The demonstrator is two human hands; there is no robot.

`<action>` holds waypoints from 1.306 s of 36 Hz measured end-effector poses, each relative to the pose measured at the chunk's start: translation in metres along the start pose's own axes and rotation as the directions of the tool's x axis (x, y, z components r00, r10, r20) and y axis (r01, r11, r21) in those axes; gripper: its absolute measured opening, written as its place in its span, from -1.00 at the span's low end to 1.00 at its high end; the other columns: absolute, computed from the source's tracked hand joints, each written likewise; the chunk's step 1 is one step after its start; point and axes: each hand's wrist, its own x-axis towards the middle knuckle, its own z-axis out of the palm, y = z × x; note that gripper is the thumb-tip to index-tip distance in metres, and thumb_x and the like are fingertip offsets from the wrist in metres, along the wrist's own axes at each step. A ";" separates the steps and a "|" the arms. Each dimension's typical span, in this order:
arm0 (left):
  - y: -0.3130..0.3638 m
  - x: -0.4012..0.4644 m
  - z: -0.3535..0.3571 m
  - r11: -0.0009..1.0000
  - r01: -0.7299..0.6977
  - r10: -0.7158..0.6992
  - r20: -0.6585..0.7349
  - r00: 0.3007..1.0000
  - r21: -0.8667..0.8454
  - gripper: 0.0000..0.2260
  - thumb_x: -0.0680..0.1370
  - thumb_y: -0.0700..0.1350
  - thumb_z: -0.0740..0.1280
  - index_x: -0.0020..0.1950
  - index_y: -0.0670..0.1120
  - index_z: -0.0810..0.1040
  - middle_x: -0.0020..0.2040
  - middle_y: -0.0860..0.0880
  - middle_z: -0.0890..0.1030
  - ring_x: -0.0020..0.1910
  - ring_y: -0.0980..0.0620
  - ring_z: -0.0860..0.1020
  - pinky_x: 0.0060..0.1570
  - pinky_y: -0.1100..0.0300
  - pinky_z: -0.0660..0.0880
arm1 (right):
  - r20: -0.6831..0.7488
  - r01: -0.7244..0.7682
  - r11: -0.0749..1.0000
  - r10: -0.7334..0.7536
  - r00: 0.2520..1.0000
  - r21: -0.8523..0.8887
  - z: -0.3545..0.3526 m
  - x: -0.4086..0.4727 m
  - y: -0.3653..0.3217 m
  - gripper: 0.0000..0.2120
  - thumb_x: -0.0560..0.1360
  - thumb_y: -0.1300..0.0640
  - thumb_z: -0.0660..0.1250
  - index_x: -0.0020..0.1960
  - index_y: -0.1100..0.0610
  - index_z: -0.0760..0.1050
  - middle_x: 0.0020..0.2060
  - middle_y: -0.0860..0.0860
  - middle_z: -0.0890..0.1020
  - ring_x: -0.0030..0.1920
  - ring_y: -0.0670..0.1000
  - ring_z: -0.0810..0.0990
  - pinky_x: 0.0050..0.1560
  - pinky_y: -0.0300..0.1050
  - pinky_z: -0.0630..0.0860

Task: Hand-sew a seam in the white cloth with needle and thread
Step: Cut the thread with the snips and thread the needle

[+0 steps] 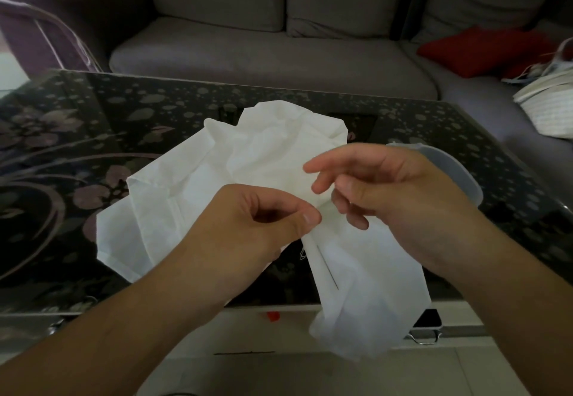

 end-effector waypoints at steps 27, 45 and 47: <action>-0.004 0.002 -0.004 0.997 -0.054 0.061 0.160 0.985 -0.046 -0.89 0.56 -0.11 0.46 -0.08 -0.04 0.78 -0.32 0.12 0.68 -0.37 0.26 0.59 -0.28 0.47 0.47 | 0.053 0.071 0.954 -0.058 0.997 -0.290 0.015 0.004 0.000 -0.79 0.59 0.20 0.38 -0.13 -0.06 0.63 -0.25 -0.19 0.66 -0.22 -0.21 0.60 -0.16 -0.31 0.48; -0.026 0.009 -0.008 0.791 -0.087 -0.015 0.162 0.987 0.605 -0.78 0.56 0.00 0.48 0.13 0.28 0.58 0.03 0.29 0.58 -0.02 0.29 0.55 -0.01 0.39 0.53 | -0.097 0.023 0.963 -0.051 0.994 -0.269 0.016 0.003 0.001 -0.78 0.60 0.21 0.37 -0.15 -0.06 0.63 -0.29 -0.25 0.65 -0.24 -0.20 0.61 -0.16 -0.31 0.45; -0.027 0.009 -0.011 0.804 -0.112 0.048 0.124 0.991 0.584 -0.62 0.55 -0.11 0.48 0.23 0.31 0.52 0.10 0.29 0.54 0.06 0.34 0.50 -0.03 0.44 0.48 | -0.104 0.021 0.967 -0.049 0.993 -0.255 0.017 0.003 0.001 -0.78 0.59 0.21 0.38 -0.15 -0.05 0.64 -0.29 -0.23 0.66 -0.24 -0.19 0.60 -0.15 -0.29 0.44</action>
